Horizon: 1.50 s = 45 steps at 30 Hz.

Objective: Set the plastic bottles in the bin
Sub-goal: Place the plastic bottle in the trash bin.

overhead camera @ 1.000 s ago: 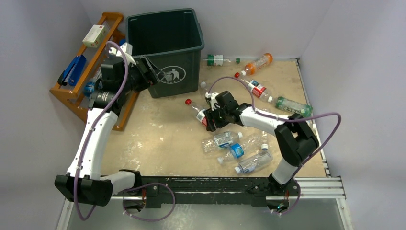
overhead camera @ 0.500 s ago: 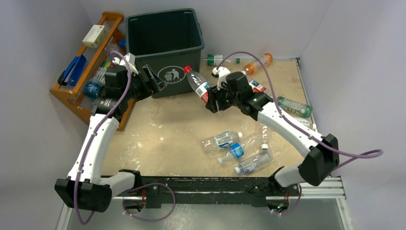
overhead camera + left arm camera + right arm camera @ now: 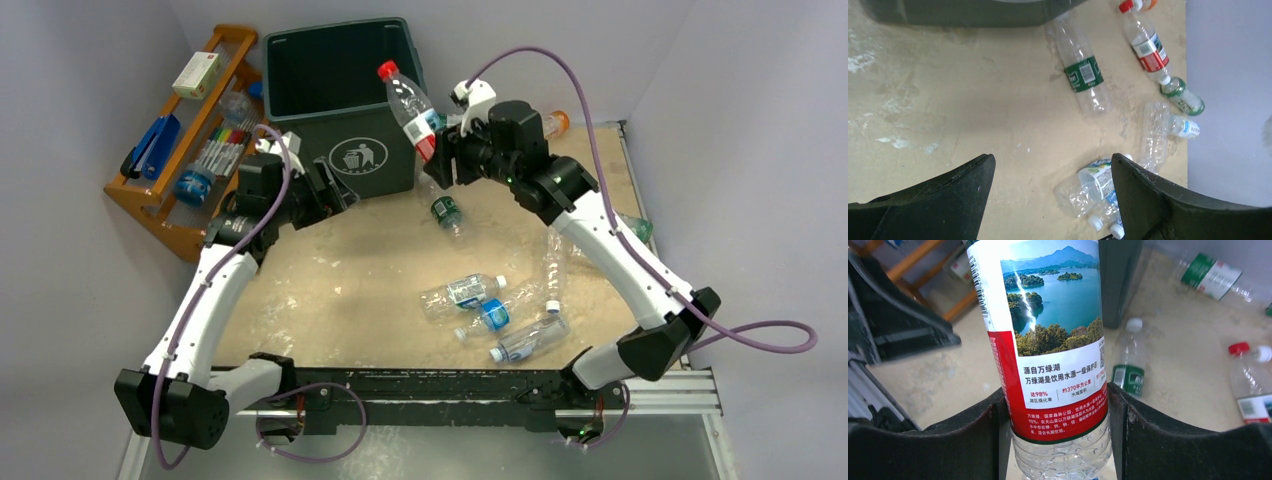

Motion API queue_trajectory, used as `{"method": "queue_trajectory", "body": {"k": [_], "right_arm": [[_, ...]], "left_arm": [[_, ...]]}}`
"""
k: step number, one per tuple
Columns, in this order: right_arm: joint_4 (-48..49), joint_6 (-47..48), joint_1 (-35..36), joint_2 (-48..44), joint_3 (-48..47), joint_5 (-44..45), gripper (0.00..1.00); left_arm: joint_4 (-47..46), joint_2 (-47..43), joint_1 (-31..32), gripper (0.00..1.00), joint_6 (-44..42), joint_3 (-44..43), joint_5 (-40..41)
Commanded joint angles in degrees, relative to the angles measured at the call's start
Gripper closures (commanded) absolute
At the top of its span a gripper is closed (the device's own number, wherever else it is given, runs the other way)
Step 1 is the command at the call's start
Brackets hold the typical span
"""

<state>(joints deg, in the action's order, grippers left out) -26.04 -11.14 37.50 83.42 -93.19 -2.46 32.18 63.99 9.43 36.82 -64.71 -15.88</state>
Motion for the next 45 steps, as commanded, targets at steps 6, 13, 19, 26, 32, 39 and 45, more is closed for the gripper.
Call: {"method": "queue_trajectory", "body": {"k": [6, 13, 19, 26, 32, 39, 45], "right_arm": [[0.0, 3.9, 0.1, 9.0, -16.5, 3.2, 0.55], [1.1, 6.0, -0.4, 15.7, -26.5, 4.1, 0.55], [1.8, 7.4, -1.0, 21.8, -36.4, 3.7, 0.54], [3.6, 8.0, -2.8, 27.7, -44.5, 2.3, 0.52], [9.7, 8.2, -3.6, 29.0, -43.7, 1.1, 0.5], [14.4, 8.6, -4.5, 33.8, -48.0, -1.2, 0.46], [17.7, 8.5, -5.2, 37.7, -50.7, -3.1, 0.42]], "left_arm": [[-4.6, -2.3, 9.5, 0.14, 1.3, 4.5, 5.4], [-7.5, -3.1, 14.0, 0.14, 3.4, 9.9, 7.1], [-8.3, -3.9, 17.4, 0.14, 4.3, 13.4, 8.9], [-10.6, -3.7, 23.5, 0.14, 6.6, 16.6, 11.7], [-11.3, -2.5, 30.0, 0.14, 8.2, 18.7, 15.1], [-13.1, -1.2, 39.5, 0.14, 11.5, 21.2, 20.0], [-15.0, 1.1, 42.9, 0.14, 12.6, 21.1, 21.6]]}}
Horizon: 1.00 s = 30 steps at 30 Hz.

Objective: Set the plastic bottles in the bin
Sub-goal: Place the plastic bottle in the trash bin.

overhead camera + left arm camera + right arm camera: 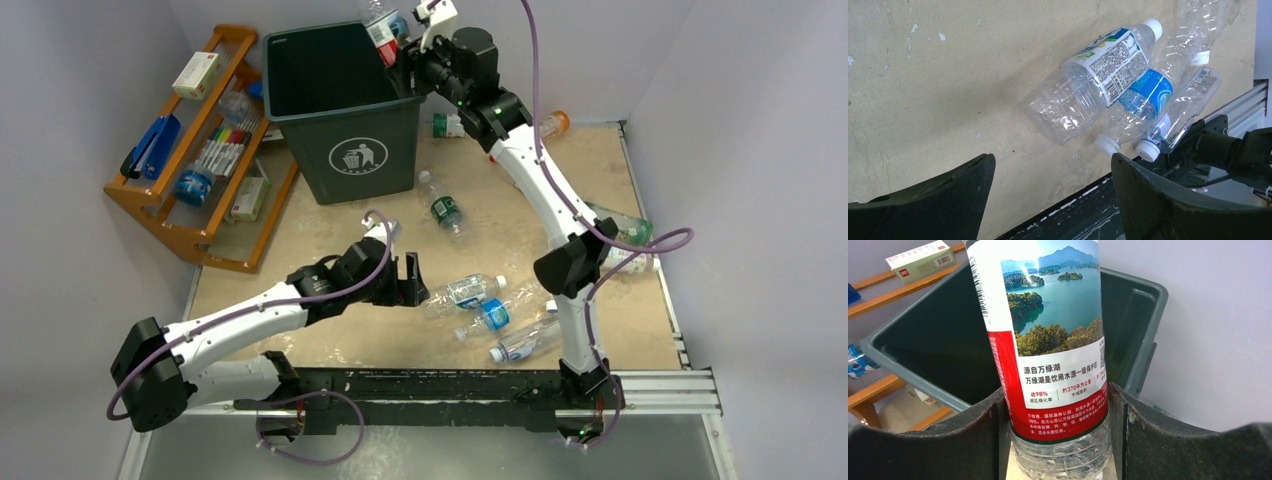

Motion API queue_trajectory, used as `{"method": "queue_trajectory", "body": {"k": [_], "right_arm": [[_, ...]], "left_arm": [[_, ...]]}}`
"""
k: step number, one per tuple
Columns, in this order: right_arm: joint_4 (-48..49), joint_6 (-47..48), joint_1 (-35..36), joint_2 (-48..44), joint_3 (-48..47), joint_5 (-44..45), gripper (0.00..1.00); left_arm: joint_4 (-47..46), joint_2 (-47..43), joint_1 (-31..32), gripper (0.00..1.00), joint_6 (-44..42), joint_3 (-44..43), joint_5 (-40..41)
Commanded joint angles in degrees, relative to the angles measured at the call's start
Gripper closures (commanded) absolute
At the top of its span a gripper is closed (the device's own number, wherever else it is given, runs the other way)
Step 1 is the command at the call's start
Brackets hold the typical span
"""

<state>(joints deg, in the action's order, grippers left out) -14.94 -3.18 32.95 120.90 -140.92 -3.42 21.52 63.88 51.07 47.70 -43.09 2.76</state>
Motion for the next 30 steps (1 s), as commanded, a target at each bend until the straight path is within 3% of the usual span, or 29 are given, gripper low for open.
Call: {"method": "queue_trajectory", "body": {"k": [1, 7, 13, 25, 30], "right_arm": [[7.2, 0.5, -0.8, 0.7, -3.0, -2.4, 0.41], [9.3, 0.1, -2.0, 3.5, -4.3, -4.0, 0.37], [9.8, 0.2, -2.8, 4.6, -5.8, -4.5, 0.05], [6.6, 1.9, -3.0, -2.1, -1.5, -3.3, 0.02], [4.1, 1.8, -4.0, -12.5, 11.6, -1.1, 0.01]], "left_arm": [[-4.4, 1.7, 1.4, 0.14, 1.6, -0.8, 3.1], [-4.2, 3.8, 2.5, 0.14, 1.1, -2.3, 3.5], [-5.0, 4.1, 3.3, 0.14, 1.7, -2.2, 4.0], [-2.7, 8.5, 3.6, 0.14, -2.9, -6.4, 5.8], [-1.2, 11.7, 3.7, 0.13, -6.0, -9.6, 6.3]]}}
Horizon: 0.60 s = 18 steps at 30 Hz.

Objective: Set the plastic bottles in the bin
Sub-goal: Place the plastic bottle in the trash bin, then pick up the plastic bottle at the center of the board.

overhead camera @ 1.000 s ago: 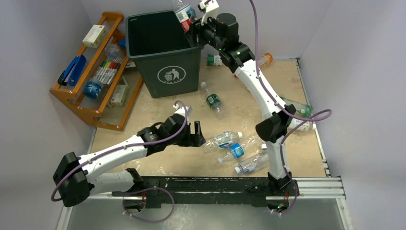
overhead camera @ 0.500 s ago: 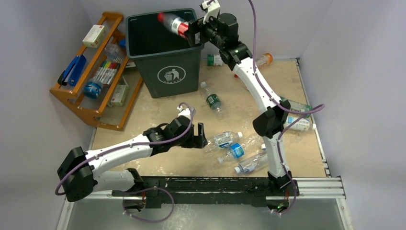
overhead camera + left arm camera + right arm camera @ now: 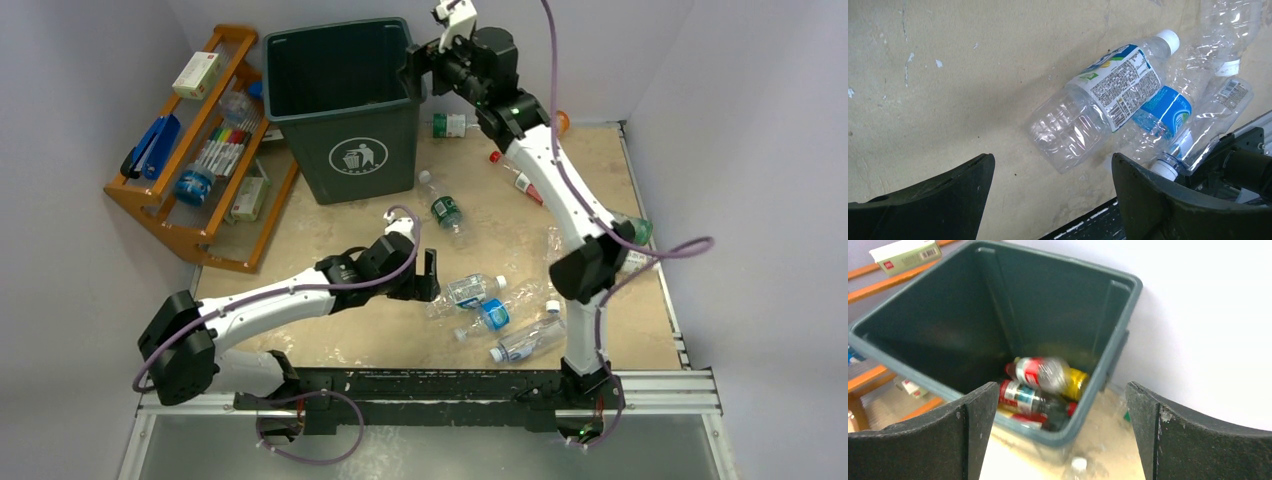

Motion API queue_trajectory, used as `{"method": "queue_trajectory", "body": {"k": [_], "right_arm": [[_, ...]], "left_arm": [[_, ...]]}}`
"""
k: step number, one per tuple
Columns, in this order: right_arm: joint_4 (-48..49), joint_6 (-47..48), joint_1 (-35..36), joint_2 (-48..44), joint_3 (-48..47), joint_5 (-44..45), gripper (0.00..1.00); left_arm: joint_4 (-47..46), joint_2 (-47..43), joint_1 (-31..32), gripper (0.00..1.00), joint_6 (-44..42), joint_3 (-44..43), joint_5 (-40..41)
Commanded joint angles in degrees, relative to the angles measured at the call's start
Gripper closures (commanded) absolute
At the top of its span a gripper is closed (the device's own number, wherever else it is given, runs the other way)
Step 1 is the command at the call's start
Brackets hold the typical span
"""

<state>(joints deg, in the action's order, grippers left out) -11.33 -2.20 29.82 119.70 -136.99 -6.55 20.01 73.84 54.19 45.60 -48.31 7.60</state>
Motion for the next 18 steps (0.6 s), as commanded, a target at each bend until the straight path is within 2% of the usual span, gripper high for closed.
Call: {"method": "queue_trajectory", "body": {"k": [1, 5, 10, 18], "right_arm": [[0.6, 0.5, -1.1, -14.4, 11.5, 2.5, 0.01], [0.5, -3.5, -3.4, -25.1, 26.9, 2.2, 0.01], [0.0, -8.4, -6.7, -35.2, 41.6, -1.0, 0.01], [-1.9, -11.2, -7.6, -43.6, 54.1, -2.5, 0.01]], "left_arm": [[0.7, 2.4, 0.6, 0.13, -4.6, -4.9, 1.8], [1.3, 5.7, 0.6, 0.13, -7.9, -6.9, 1.0], [1.7, 10.9, 0.7, 0.13, -12.5, -10.4, -1.4], [3.0, 18.8, 0.7, 0.13, -18.3, -16.1, -2.7]]}}
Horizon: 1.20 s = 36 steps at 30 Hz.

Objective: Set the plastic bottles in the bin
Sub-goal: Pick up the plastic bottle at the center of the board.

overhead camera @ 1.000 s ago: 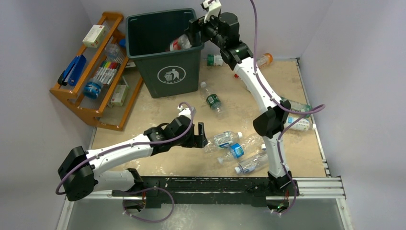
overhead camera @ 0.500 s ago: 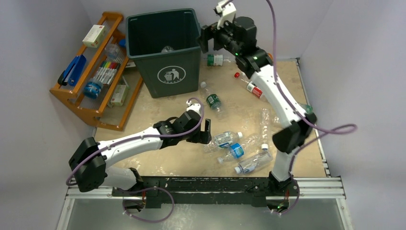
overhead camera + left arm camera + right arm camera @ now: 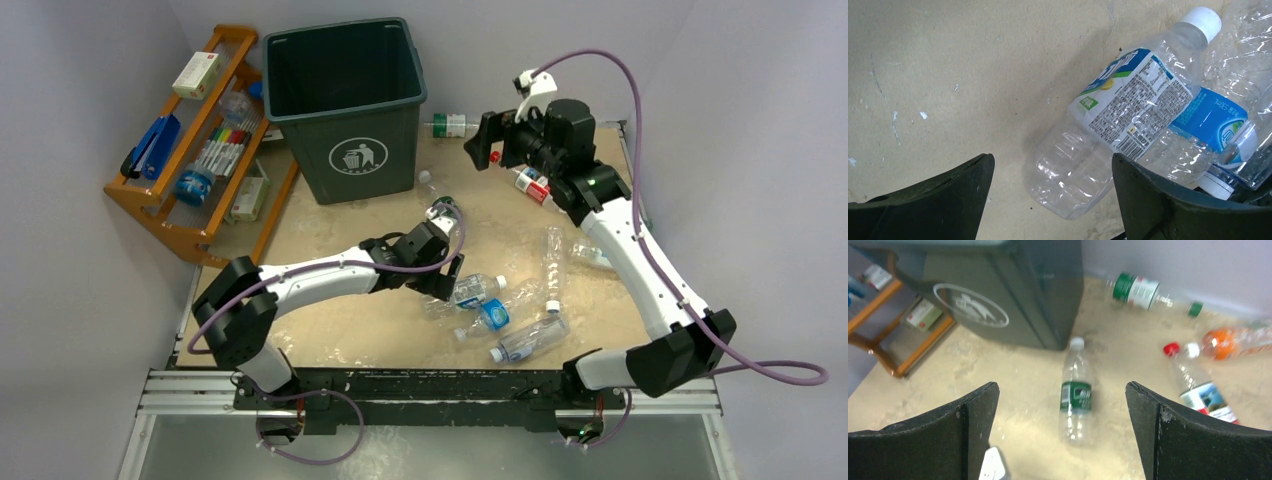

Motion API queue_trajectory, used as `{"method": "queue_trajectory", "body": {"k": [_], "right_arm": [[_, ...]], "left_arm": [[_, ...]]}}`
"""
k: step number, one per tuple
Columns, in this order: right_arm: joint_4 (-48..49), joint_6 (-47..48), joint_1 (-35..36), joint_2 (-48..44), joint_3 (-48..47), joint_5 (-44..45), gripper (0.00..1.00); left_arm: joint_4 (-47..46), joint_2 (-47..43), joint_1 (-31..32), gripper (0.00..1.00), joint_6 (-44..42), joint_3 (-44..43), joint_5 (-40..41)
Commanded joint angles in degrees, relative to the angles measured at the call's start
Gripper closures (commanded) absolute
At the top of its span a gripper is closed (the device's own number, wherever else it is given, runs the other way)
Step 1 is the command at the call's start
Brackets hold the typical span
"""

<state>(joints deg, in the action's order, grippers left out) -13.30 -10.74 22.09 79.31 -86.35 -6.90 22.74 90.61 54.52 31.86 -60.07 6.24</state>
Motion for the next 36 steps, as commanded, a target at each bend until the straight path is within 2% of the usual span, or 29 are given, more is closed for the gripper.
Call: {"method": "queue_trajectory", "body": {"k": [1, 14, 23, 36], "right_arm": [[0.1, -3.1, 0.1, -3.9, 4.5, -2.6, 0.01], [0.6, -5.1, -0.6, -10.1, 14.8, -6.1, 0.01], [2.6, -7.1, -0.8, -11.5, 21.2, -9.2, 0.01], [3.3, -7.1, -0.9, -12.0, 24.6, -9.9, 0.01]], "left_arm": [[0.3, 2.8, 0.5, 0.13, -5.1, -4.8, -1.9], [-0.3, 6.6, 1.5, 0.12, -7.0, -5.4, -8.8], [-1.0, 5.0, 2.5, 0.11, -6.0, -4.0, -9.8], [-1.7, 6.5, 6.3, 0.11, -4.9, -2.8, -8.7]]}}
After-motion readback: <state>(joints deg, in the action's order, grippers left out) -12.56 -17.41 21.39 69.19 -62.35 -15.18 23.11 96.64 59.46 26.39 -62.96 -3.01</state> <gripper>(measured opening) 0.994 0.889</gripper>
